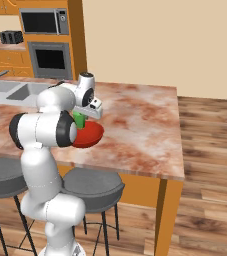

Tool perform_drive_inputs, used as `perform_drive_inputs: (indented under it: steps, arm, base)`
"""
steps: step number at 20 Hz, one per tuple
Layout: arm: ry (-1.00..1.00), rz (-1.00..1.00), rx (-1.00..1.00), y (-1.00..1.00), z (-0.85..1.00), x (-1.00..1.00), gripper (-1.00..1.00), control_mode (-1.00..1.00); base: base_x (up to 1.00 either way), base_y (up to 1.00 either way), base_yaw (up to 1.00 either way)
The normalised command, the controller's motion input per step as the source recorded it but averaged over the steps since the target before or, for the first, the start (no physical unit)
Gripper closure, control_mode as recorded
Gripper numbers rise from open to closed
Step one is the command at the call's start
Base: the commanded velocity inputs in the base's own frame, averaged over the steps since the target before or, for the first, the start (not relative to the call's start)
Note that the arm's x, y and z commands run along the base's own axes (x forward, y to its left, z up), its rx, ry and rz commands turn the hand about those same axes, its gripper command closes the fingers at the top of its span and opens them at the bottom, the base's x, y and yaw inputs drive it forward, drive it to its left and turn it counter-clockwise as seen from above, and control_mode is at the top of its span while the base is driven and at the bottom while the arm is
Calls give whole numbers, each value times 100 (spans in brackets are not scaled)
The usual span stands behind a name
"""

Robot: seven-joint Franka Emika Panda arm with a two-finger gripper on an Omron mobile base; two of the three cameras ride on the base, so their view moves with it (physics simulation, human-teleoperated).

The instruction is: Place the cup inside the bowl on the dining table and move the bowl to any counter.

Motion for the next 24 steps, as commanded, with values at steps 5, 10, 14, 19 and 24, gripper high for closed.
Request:
perform_drive_inputs:
  steps: [5,10,14,19,24]
  arm:
    - [0,0,0,2,-19,-2,100,-100]
    - [0,0,0,0,-3,-9,100,-100]
    - [0,0,0,0,0,-22,100,-100]
    - [1,0,0,0,-2,-33,100,-100]
    - [0,0,0,0,-12,-18,100,-100]
  base:
    - [0,0,0]
    - [0,0,0]
    - [0,0,0]
    - [0,0,0]
    - [0,0,0]
